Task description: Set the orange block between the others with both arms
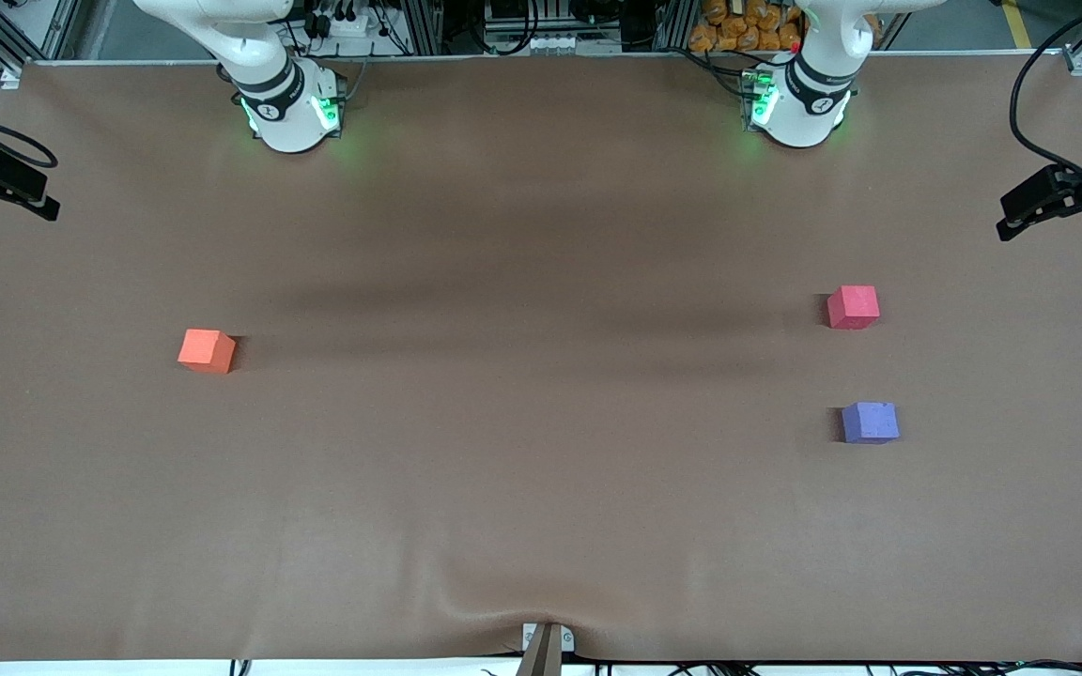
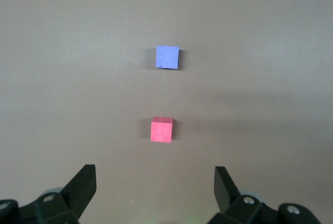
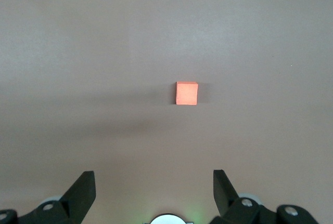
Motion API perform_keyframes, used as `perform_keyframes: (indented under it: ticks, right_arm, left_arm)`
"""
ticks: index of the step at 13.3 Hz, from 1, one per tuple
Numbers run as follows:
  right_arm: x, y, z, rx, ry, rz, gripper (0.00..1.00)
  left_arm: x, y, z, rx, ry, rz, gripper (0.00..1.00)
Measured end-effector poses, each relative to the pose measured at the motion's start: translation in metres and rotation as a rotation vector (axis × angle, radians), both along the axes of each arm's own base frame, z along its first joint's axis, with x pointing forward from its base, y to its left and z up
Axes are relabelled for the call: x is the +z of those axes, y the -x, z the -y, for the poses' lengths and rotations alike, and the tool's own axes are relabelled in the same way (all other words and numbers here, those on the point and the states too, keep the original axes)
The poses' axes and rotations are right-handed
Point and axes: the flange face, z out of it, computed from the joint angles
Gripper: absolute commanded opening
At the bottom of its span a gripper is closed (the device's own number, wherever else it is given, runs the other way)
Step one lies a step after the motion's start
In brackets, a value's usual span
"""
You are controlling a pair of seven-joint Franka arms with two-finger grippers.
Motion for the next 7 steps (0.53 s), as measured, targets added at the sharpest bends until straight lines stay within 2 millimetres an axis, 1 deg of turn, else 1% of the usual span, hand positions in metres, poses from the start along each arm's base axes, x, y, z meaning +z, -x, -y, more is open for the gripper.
perform_keyframes:
  ticks: [7]
  right_arm:
    - [0.0,0.0,0.0,0.0,0.0,0.0,1.0]
  left_arm:
    - [-0.0033,-0.0016,-0.0024,0.007,0.0,-0.022,1.0]
